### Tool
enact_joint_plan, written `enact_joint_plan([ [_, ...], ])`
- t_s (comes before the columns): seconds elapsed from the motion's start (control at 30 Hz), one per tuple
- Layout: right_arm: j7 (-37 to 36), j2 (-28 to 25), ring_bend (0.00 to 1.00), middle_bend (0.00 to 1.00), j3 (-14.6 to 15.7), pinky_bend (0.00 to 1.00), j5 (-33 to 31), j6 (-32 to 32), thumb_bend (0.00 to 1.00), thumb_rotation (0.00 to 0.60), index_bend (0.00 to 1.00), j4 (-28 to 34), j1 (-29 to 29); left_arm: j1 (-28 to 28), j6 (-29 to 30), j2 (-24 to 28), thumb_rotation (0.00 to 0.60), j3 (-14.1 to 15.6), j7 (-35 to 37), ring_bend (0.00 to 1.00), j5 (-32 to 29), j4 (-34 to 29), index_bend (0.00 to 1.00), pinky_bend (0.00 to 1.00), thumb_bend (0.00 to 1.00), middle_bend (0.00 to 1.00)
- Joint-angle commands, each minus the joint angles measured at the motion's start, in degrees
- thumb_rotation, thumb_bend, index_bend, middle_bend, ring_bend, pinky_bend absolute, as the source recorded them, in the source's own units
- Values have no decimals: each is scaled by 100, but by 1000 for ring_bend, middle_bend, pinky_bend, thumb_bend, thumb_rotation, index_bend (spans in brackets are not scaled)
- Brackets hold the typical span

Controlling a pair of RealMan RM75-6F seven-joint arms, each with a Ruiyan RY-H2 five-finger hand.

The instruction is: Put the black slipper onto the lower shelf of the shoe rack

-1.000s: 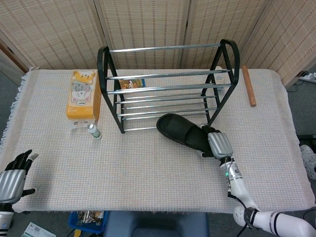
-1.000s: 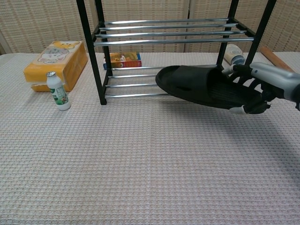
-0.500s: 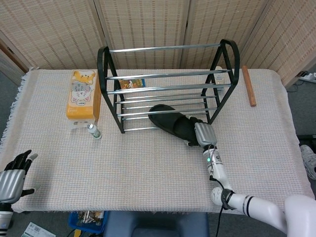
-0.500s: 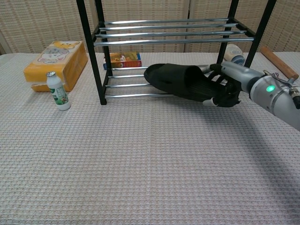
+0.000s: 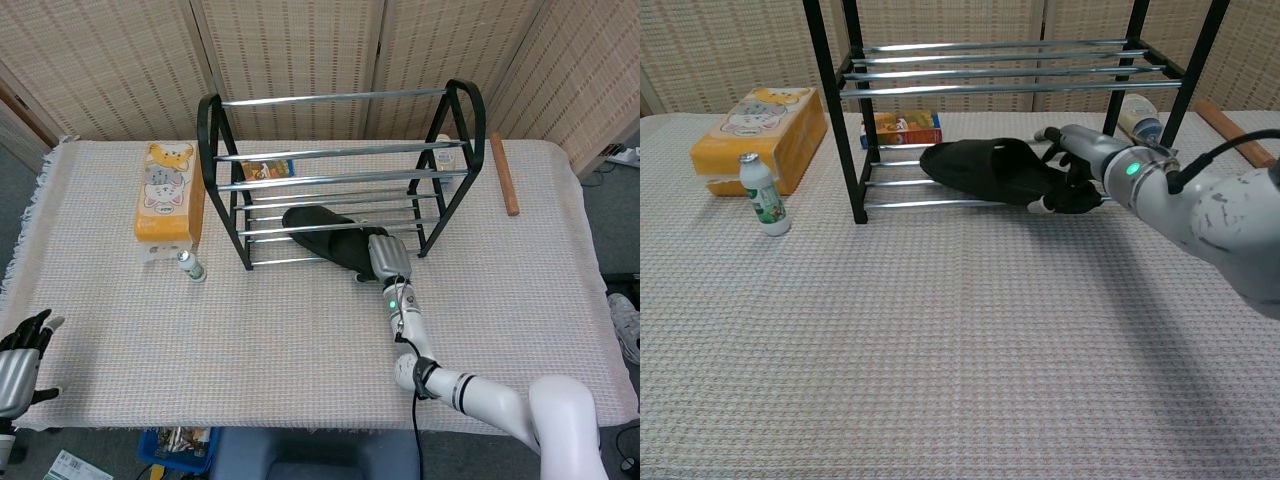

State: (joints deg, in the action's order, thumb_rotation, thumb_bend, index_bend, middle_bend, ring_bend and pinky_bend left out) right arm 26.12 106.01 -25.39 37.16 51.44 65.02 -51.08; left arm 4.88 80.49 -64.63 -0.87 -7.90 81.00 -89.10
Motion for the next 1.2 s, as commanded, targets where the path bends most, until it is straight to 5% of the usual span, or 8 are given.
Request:
enact_joint_plan([
  [0.03,-64,45,94,69,-17,351,-37,-74,449,600,0,-78,-54,0,-18,-5,600,4,16,109,-8,13,162,250,175,85],
  [0.27,-212,-42,21,4,114,238,121,-23,287,600,0,120,10,29,-89,-34,600,3,21,110,-24,35,162,250,175,85],
  [0.43,-268,-314,0,0,285,187,216,0,0,600,0,571,175,60,-118,-70,600,4,14,109,8,50,162,250,175,85],
  [1.2,-810,-616,0,0,851,166,1073,136,0,600,0,1006,514,59,-123,-59,600,17,-8,110,6,7,162,249,175,85],
])
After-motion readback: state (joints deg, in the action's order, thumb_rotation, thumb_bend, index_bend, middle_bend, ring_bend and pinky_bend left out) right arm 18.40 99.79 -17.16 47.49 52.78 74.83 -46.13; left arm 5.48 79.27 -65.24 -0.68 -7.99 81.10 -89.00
